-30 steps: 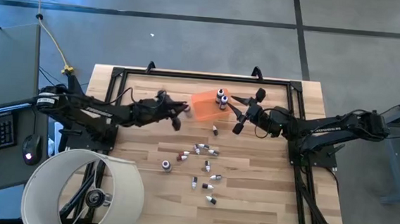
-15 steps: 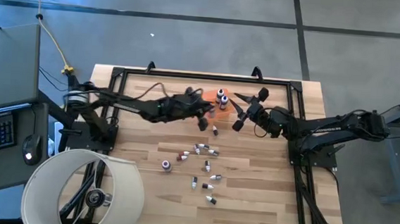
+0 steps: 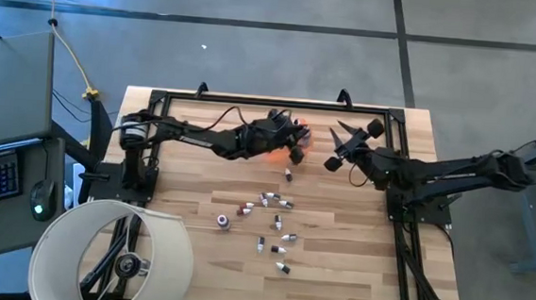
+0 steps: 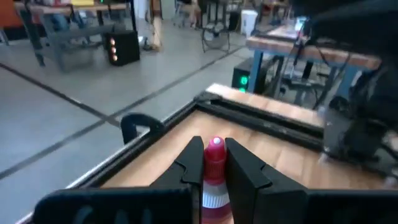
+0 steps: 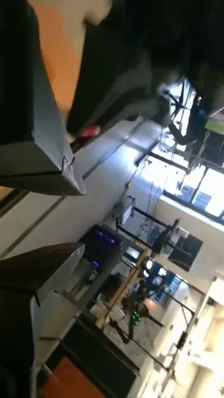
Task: Pick & Place food coloring
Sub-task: Put the big pink food coloring bottle into the orange bin, then put the big violet food coloring bottle into the orange bin
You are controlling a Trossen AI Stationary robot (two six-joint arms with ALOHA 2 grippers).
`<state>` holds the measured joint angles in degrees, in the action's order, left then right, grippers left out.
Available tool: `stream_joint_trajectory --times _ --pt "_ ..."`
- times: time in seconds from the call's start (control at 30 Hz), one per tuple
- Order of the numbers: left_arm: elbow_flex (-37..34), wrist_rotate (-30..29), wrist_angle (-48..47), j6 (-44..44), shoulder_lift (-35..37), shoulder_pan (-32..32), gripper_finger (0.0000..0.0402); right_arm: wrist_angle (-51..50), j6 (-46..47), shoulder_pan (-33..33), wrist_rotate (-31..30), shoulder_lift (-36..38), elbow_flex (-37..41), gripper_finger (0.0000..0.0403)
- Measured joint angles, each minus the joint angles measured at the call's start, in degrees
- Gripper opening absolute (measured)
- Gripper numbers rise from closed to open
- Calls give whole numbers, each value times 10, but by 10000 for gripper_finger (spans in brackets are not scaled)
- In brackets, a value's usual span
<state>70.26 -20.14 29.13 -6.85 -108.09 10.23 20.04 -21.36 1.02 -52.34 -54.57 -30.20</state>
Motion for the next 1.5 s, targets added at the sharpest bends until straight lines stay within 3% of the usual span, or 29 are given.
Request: stream_joint_trajectory --times 0.07,0.27,0.87,1.23,1.5 --pt "-9 -6 -31 0 -6 7 29 -30 26 4 5 19 0 126" --pt "-4 33 10 -21 -20 26 29 -64 64 7 20 56 0 126" --pt "-4 56 22 -25 -64 29 30 -78 79 7 60 57 0 126" --pt "-5 60 -4 -24 -65 33 96 -78 79 7 60 57 0 126" --pt "-5 61 -5 -24 -65 33 105 -79 79 7 60 57 0 126"
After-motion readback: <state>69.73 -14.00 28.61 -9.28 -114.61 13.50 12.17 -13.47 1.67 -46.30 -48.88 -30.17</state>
